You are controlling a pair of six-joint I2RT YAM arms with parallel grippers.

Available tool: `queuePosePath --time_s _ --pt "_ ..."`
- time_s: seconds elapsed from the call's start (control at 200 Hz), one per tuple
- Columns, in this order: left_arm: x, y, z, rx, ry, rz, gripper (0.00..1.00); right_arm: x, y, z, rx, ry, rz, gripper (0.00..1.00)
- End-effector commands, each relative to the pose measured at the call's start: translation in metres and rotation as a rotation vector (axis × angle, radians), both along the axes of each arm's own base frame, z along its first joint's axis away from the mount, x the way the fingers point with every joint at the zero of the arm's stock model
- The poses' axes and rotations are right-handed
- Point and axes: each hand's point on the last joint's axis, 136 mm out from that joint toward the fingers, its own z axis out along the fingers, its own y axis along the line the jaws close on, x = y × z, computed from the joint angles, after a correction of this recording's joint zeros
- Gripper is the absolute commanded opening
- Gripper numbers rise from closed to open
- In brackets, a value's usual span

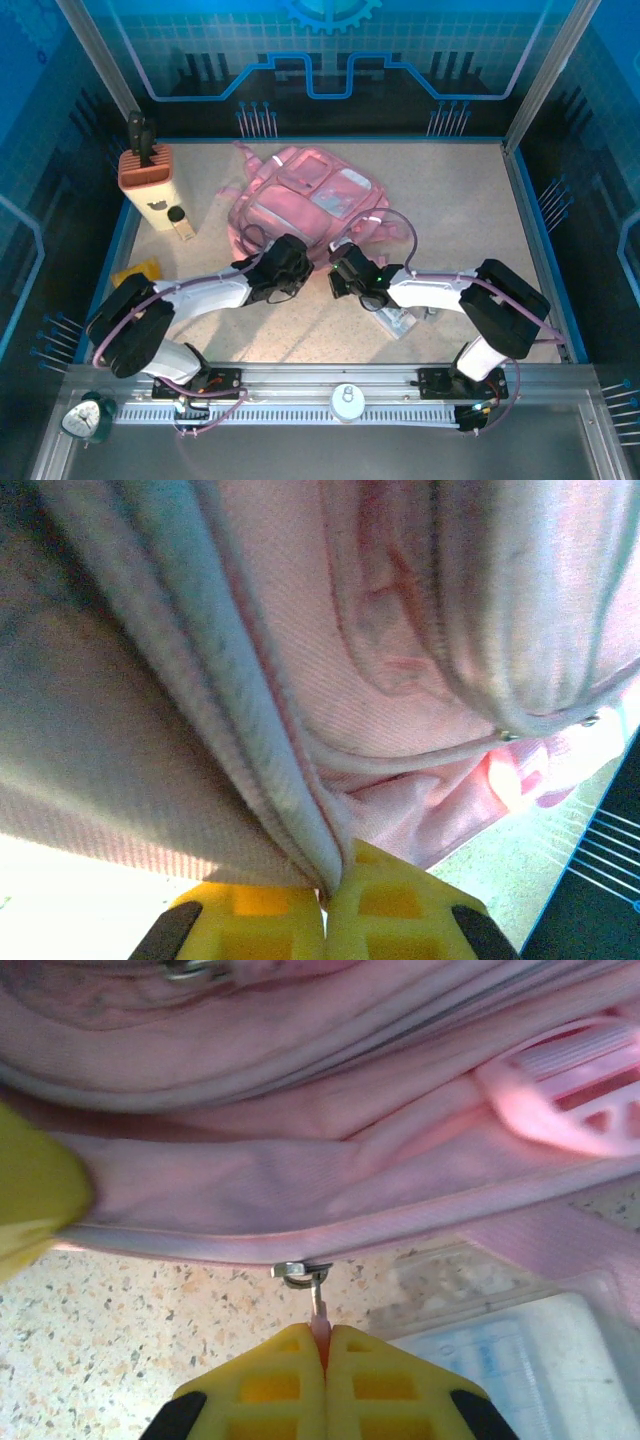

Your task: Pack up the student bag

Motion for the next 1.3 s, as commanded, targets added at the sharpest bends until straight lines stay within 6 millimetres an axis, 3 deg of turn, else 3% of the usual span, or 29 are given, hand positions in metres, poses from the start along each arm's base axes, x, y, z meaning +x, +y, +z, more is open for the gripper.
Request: queuePosePath --time_s 0.0,0.07,0.27,0.46,0.545,0.605,0.665,0.735,0.846,0.936,1.126,1.176,1.296 --pt "-0.006 0.038 0.009 0.127 -0.034 0.016 0.0 0.007 -0.039 -0.011 -0.111 0.01 -0.082 0.0" --pt "-0.012 0.049 0.013 0.168 -0.046 -0.012 0.0 0.01 -0.05 -0.009 -0.134 -0.009 -0.099 0.0" --pt "-0.029 0.092 0.001 0.14 -0.018 0.029 0.0 0.023 -0.08 -0.009 -0.151 -0.01 -0.164 0.0" --pt "-0.033 0.112 0.007 0.159 -0.004 0.033 0.0 0.026 -0.078 -0.006 -0.118 0.005 -0.165 0.0" --pt "-0.029 0.103 0.017 0.121 -0.045 -0.006 0.0 0.02 -0.058 0.004 -0.02 0.03 -0.103 0.0" --pt "-0.027 0.094 0.024 0.097 -0.06 -0.049 0.16 0.016 -0.046 0.016 0.044 0.045 -0.067 0.0" --pt "-0.029 0.09 0.032 0.095 -0.059 -0.08 0.24 0.01 -0.035 0.028 0.117 0.074 -0.045 0.19" --pt "-0.031 0.088 0.046 0.126 -0.094 -0.106 0.3 0.005 -0.026 0.044 0.208 0.115 -0.028 0.32" --pt "-0.034 0.079 0.071 0.166 -0.178 -0.166 0.39 0.005 -0.027 0.054 0.33 0.199 -0.103 0.45" --pt "-0.03 0.068 0.083 0.168 -0.208 -0.208 0.44 0.015 -0.031 0.056 0.42 0.278 -0.195 0.49" --pt "-0.022 0.04 0.095 0.208 -0.239 -0.297 0.46 0.046 -0.024 0.056 0.546 0.349 -0.306 0.54" --pt "-0.02 0.032 0.096 0.222 -0.244 -0.322 0.47 0.05 -0.029 0.046 0.532 0.369 -0.352 0.55" --pt "-0.016 0.023 0.094 0.282 -0.227 -0.357 0.48 0.073 -0.023 0.051 0.584 0.377 -0.387 0.55"
